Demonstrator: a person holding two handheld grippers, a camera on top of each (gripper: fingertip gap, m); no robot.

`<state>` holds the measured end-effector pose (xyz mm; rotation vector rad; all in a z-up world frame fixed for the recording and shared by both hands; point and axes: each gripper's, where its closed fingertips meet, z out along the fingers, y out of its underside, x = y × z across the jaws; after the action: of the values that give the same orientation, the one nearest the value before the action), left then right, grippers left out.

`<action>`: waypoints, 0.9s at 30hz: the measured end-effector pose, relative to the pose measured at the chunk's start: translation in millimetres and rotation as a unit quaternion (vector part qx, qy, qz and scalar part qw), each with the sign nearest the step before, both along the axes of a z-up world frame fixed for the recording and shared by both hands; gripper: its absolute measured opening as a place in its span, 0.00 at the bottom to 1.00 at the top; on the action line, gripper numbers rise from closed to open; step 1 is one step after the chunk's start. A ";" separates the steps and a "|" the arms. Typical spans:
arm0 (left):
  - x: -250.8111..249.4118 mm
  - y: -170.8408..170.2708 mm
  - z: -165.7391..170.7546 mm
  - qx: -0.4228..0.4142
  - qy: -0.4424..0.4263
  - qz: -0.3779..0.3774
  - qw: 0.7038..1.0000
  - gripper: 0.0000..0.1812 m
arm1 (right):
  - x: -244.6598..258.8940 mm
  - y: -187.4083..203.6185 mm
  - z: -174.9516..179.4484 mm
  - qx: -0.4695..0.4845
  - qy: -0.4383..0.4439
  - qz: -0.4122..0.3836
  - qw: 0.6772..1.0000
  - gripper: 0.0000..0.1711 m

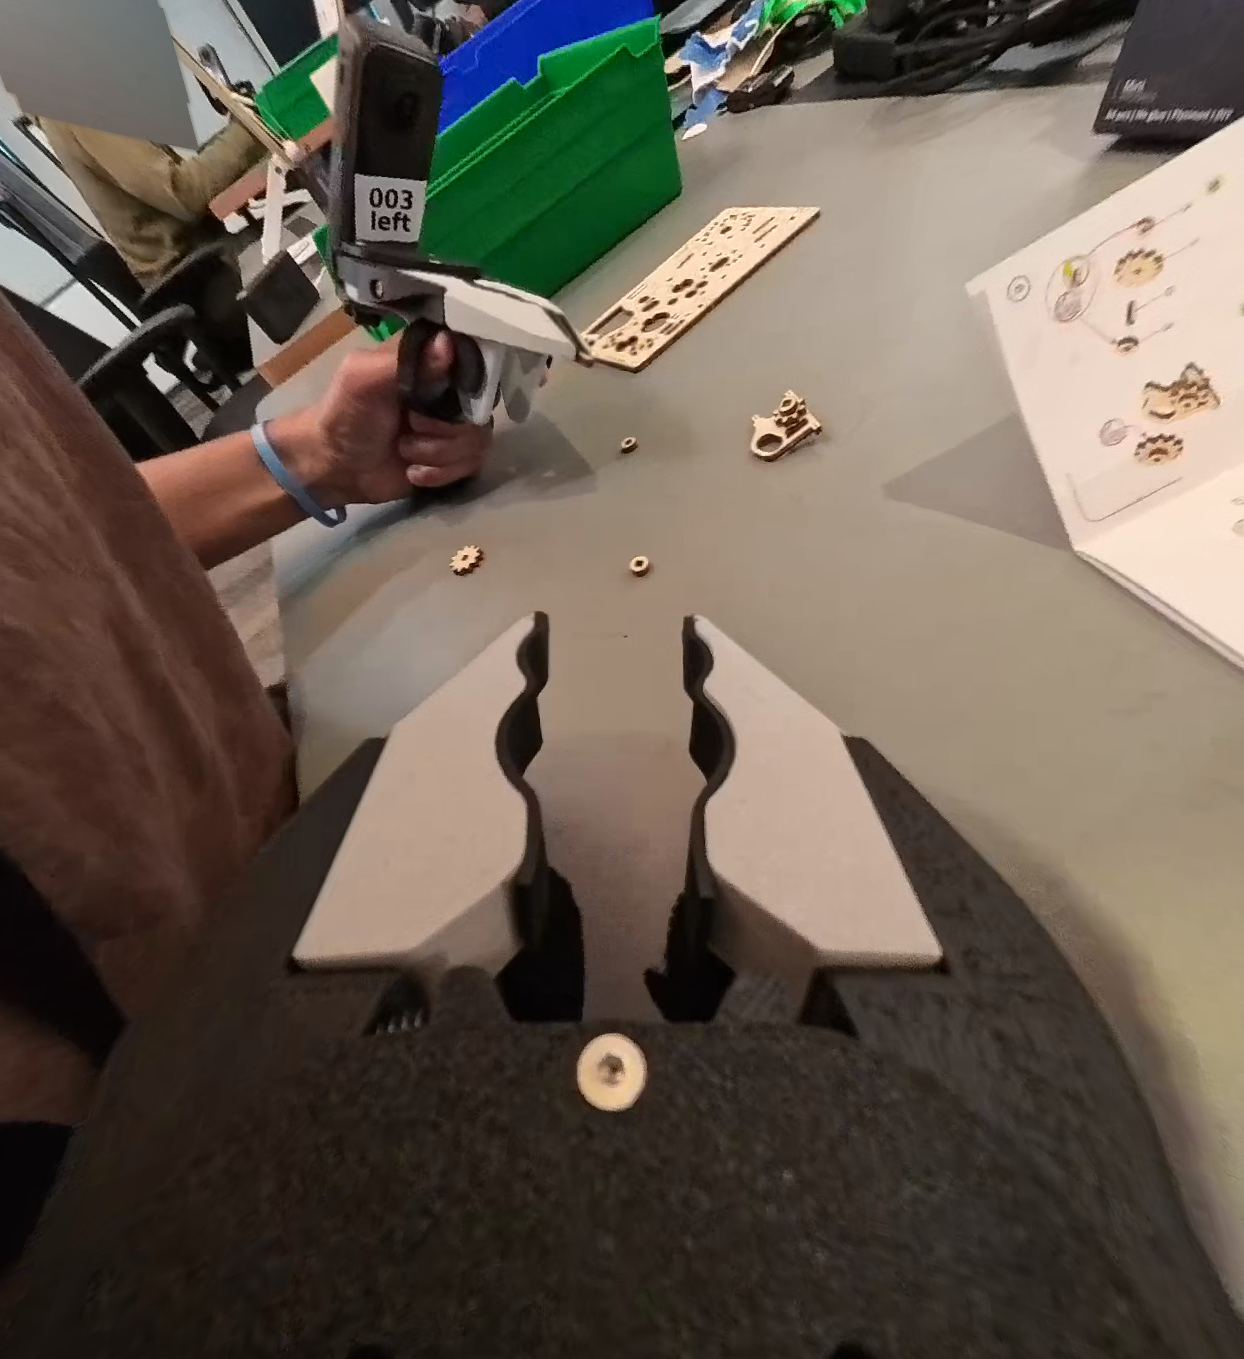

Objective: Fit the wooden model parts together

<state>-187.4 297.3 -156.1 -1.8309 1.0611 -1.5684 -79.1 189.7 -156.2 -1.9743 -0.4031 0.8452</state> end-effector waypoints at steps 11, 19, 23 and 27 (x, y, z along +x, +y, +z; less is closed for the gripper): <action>5.0 -7.4 -8.9 0.003 0.030 -0.022 0.999 0.01 | -2.3 -0.3 -8.4 -0.024 -0.001 0.000 1.000 0.18; 5.8 -8.7 -10.4 -0.002 0.034 -0.028 0.999 0.01 | 3.3 0.6 -12.5 -0.031 -0.016 -0.011 0.999 0.17; 5.6 -8.2 -10.3 -0.005 0.034 -0.027 0.999 0.01 | 0.1 -0.2 -13.6 -0.028 -0.024 -0.004 0.999 0.17; 5.5 -7.4 -10.4 -0.010 0.033 -0.026 0.999 0.01 | 0.0 0.1 -12.5 -0.031 -0.013 -0.005 0.999 0.16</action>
<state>-181.9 289.9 -166.5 -1.8939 1.1359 -1.5632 -79.0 189.9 -168.7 -2.0454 -0.3861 0.8347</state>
